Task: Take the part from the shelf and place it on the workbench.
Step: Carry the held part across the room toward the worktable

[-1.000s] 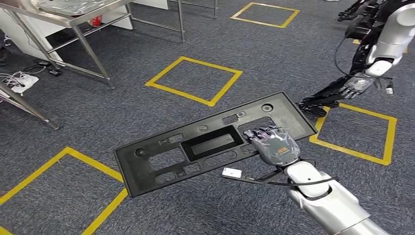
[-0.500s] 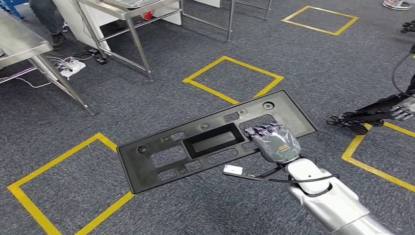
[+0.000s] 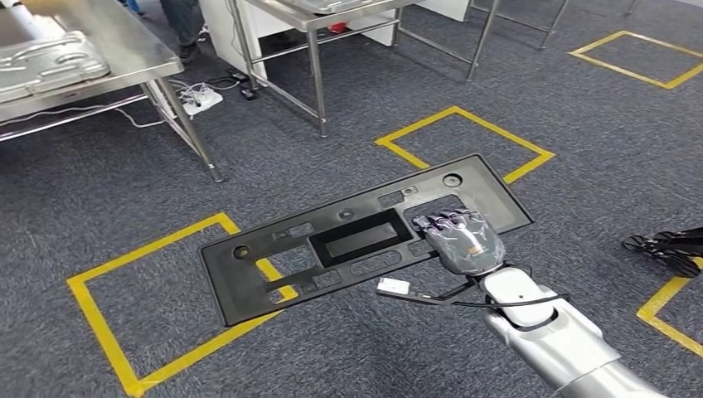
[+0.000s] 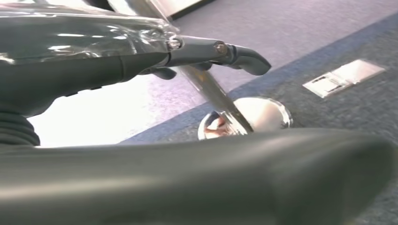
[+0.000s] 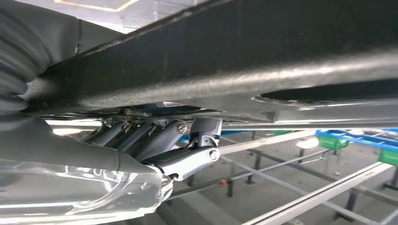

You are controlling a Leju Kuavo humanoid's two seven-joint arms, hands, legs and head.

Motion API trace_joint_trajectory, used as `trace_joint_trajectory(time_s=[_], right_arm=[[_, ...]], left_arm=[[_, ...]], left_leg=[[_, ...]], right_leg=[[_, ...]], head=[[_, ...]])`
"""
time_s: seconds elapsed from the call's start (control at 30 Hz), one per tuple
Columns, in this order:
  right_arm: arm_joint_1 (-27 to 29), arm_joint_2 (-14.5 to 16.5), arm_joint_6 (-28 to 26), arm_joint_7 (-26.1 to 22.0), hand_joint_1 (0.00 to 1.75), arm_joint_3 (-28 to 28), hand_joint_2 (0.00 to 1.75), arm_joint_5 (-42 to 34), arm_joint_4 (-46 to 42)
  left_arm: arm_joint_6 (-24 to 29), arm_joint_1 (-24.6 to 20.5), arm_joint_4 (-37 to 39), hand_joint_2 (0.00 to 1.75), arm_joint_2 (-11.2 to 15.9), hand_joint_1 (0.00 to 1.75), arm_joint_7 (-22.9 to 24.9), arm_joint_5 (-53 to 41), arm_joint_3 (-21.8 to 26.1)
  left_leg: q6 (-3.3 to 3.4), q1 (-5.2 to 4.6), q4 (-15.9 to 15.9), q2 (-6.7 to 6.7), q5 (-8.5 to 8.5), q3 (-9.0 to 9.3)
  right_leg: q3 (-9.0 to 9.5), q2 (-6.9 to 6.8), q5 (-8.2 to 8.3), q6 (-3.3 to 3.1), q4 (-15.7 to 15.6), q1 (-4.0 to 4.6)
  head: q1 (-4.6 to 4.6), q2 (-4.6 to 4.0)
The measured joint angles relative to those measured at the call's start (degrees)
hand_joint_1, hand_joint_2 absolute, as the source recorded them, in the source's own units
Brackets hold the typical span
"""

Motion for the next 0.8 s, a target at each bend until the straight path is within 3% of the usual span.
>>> trace_joint_trajectory(time_s=[0.07, 0.1, 0.13, 0.2, 0.27, 0.3, 0.33, 0.37, 0.43, 0.5, 0.57, 0.6, 0.67, 0.73, 0.77, 0.8], right_arm=[[-0.2, 0.3, 0.0, 0.0, 1.75, 0.1, 1.75, 0.0, 0.2], [-0.4, 0.5, 0.0, -0.1, 1.75, 0.1, 1.75, 0.0, 0.2], [-0.5, 0.6, -0.1, -0.1, 1.75, 0.1, 1.75, 0.0, 0.2], [-0.7, 0.8, -0.2, -0.1, 1.75, 0.2, 1.75, 0.0, 0.2], [-0.6, 0.9, -0.2, -0.1, 1.75, 0.3, 1.75, 0.0, 0.4], [-0.6, 0.9, -0.2, -0.1, 1.75, 0.3, 1.75, 0.0, 0.5], [-0.6, 1.0, -0.2, -0.1, 1.75, 0.4, 1.75, 0.0, 0.6], [-0.6, 1.0, -0.3, -0.1, 1.75, 0.5, 1.75, 0.0, 0.7], [-0.6, 1.0, -0.3, -0.1, 1.75, 0.6, 1.75, 0.0, 0.7], [-0.7, 1.0, -0.3, -0.1, 1.75, 0.7, 1.75, 0.0, 0.7], [-0.8, 1.1, -0.4, -0.1, 1.75, 0.8, 1.75, 0.0, 0.7], [-0.8, 1.1, -0.4, -0.1, 1.75, 0.9, 1.75, 0.0, 0.7], [-1.0, 1.1, -0.4, -0.1, 1.75, 0.9, 1.75, 0.0, 0.7], [-0.9, 1.0, -0.4, -0.1, 1.75, 0.9, 1.75, 0.0, 0.8], [-0.7, 0.9, -0.4, -0.1, 1.75, 0.9, 1.75, 0.0, 0.9], [-0.6, 0.9, -0.4, -0.1, 1.75, 0.9, 1.75, 0.0, 1.1]], left_arm=[[0.0, 0.2, 0.0, 1.75, 0.2, 0.00, 0.0, -0.1, 0.1], [0.0, 0.3, 0.0, 1.75, 0.4, 0.00, 0.1, -0.1, 0.1], [0.0, 0.3, 0.0, 1.75, 0.6, 0.00, 0.1, -0.2, 0.1], [0.0, -0.1, 0.0, 1.75, 0.8, 0.00, 0.2, -0.2, 0.2], [0.0, -0.2, 0.0, 1.75, 0.7, 0.00, 0.3, -0.2, 0.3], [0.0, -0.1, 0.0, 1.75, 0.7, 0.00, 0.3, -0.1, 0.4], [0.0, 0.0, 0.0, 1.75, 0.7, 0.00, 0.4, -0.1, 0.5], [0.1, 0.0, 0.0, 1.75, 0.7, 0.00, 0.4, 0.0, 0.7], [0.1, 0.0, 0.0, 1.75, 0.6, 0.00, 0.4, 0.0, 0.8], [0.2, -0.1, 0.0, 1.75, 0.5, 0.00, 0.3, 0.0, 0.9], [0.3, 0.0, 0.0, 1.75, 0.5, 0.00, 0.4, 0.0, 0.9], [0.3, 0.2, 0.0, 1.75, 0.5, 0.00, 0.5, 0.0, 1.0], [0.5, 0.1, 0.0, 1.75, 0.5, 0.00, 0.6, 0.0, 1.0], [0.6, -0.2, 0.0, 1.75, 0.3, 0.00, 0.7, 0.0, 1.0], [0.6, -0.3, 0.0, 1.75, 0.1, 0.00, 0.7, 0.0, 1.0], [0.7, -0.3, 0.0, 1.75, -0.1, 0.00, 0.6, 0.0, 1.0]], left_leg=[[-0.66, 0.33, -0.1, -0.97, -0.02, -0.18], [-1.01, 0.30, 0.2, -0.38, -0.32, -0.29], [-1.35, 0.22, 1.2, 0.87, -1.02, -0.77], [-2.09, 0.23, 6.5, 4.08, -3.62, -3.44], [-2.71, 0.73, 12.8, 5.41, -5.62, -7.04], [-2.96, 0.98, 14.0, 5.66, -5.33, -7.92], [-3.17, 1.18, 13.0, 5.89, -3.98, -7.72], [-3.32, 1.30, 10.0, 6.38, -1.82, -6.46], [-3.27, 0.97, 3.4, 9.00, 1.40, -3.42], [-2.38, 0.35, 0.7, 10.97, 1.76, -2.28], [-1.28, 0.10, 0.5, 10.23, 1.42, -2.27], [-0.88, 0.14, 0.4, 9.60, 1.35, -2.13], [-0.06, 0.33, 0.1, 8.33, 1.27, -1.73], [0.51, 0.31, 0.0, 6.93, 1.06, -1.46], [0.69, 0.20, 0.0, 6.16, 0.96, -1.32], [0.82, 0.09, 0.0, 5.38, 0.84, -1.13]], right_leg=[[0.40, -1.06, -0.13, -0.28, -0.6, 0.07], [0.67, -1.73, -0.16, -0.54, -0.8, -0.03], [0.97, -2.49, -0.20, -0.80, -1.1, -0.18], [1.51, -4.14, -0.50, -1.21, -1.3, -0.32], [1.86, -5.74, -0.95, -1.32, -1.3, -0.32], [2.05, -6.47, -1.20, -1.25, -1.3, -0.35], [2.32, -7.16, -1.48, -1.08, -1.3, -0.41], [2.71, -7.85, -1.83, -0.84, -1.3, -0.50], [3.55, -9.14, -2.56, -0.16, -1.3, -0.45], [4.14, -10.32, -3.06, 0.49, -1.4, -0.09], [4.74, -11.48, -3.42, 1.09, -1.9, 0.06], [5.03, -11.06, -3.83, 1.38, -1.8, -0.04], [3.94, -8.31, -5.80, 1.55, 1.2, -0.22], [0.18, -5.45, -8.73, 1.20, 8.2, -0.13], [-1.98, -4.96, -9.66, 1.03, 11.6, 0.00], [-3.55, -4.74, -9.55, 0.85, 13.6, 0.15]], head=[[-0.02, 0.00], [-0.03, 0.00], [-0.06, 0.00], [-0.11, 0.00], [-0.13, 0.00], [-0.13, 0.00], [-0.13, 0.00], [-0.14, 0.00], [-0.13, 0.00], [-0.13, 0.00], [-0.12, 0.00], [-0.12, 0.00], [-0.08, 0.00], [-0.04, 0.00], [-0.04, 0.00], [-0.04, 0.00]])
